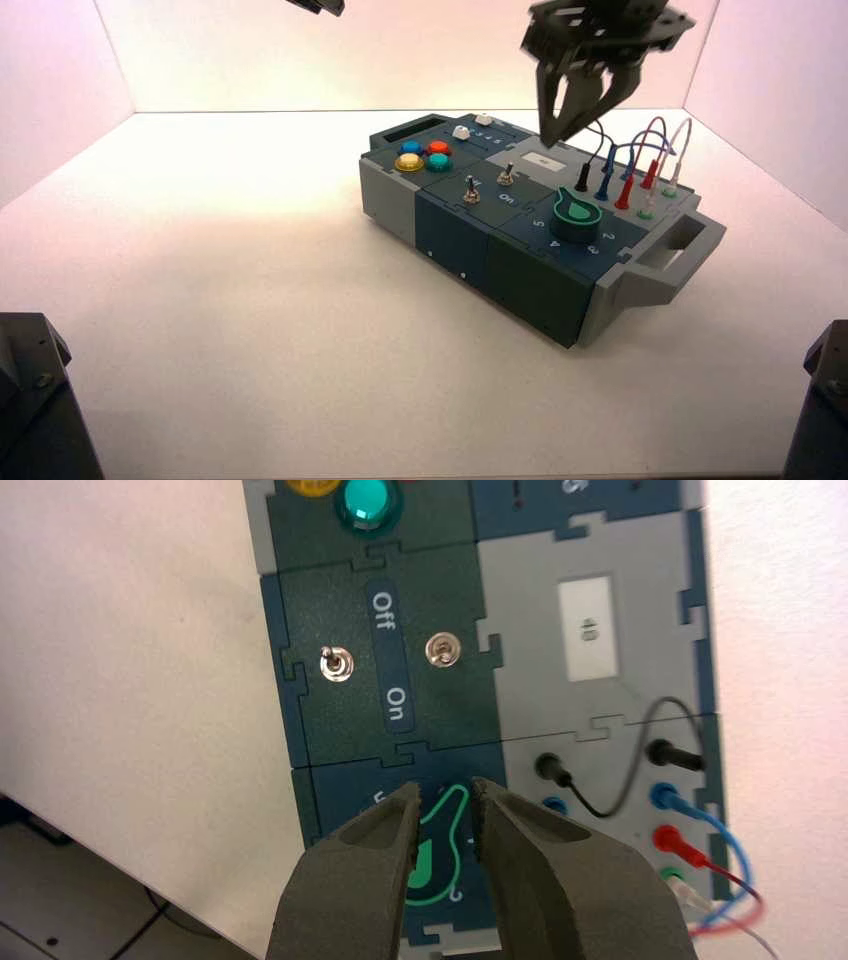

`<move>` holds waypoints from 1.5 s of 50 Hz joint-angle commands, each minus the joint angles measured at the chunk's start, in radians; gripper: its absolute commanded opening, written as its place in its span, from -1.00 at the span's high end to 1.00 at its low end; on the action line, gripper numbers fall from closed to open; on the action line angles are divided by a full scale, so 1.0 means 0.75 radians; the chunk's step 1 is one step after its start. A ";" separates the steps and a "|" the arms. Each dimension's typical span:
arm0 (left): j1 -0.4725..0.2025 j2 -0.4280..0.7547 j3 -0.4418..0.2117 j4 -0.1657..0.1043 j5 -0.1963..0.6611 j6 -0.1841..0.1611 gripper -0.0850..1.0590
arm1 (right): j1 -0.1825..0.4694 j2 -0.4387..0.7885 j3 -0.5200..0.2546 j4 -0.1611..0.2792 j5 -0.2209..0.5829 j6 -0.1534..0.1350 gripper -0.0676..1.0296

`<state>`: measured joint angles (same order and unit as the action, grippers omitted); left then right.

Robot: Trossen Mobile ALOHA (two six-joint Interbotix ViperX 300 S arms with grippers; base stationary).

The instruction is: Turn the knob to position 2.

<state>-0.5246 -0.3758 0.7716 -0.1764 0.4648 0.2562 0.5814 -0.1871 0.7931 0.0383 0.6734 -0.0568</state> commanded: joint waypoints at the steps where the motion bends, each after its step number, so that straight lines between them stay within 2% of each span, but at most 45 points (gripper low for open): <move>1: -0.002 -0.016 -0.018 0.002 -0.012 0.008 0.19 | 0.041 0.039 -0.051 0.002 -0.008 -0.006 0.49; 10: -0.002 -0.018 -0.018 0.002 -0.008 0.008 0.19 | 0.051 0.112 -0.086 -0.002 -0.008 -0.006 0.78; 16: -0.002 -0.025 -0.018 0.002 -0.006 0.008 0.19 | 0.051 0.135 -0.096 -0.002 -0.006 -0.006 0.87; 40: -0.002 -0.027 -0.020 0.004 -0.004 0.010 0.19 | 0.043 0.194 -0.098 -0.025 0.027 0.000 0.91; 57: -0.002 -0.027 -0.016 0.006 0.000 0.012 0.19 | 0.027 0.209 -0.090 -0.061 0.047 0.006 0.91; 66: -0.002 -0.027 -0.018 0.006 0.004 0.012 0.19 | -0.020 0.211 -0.090 -0.072 0.047 0.014 0.91; 75: -0.002 -0.027 -0.016 0.006 0.008 0.012 0.19 | -0.033 0.217 -0.090 -0.078 0.057 0.012 0.91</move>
<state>-0.5246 -0.3774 0.7716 -0.1733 0.4740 0.2592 0.5630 -0.0153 0.7424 -0.0169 0.7133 -0.0476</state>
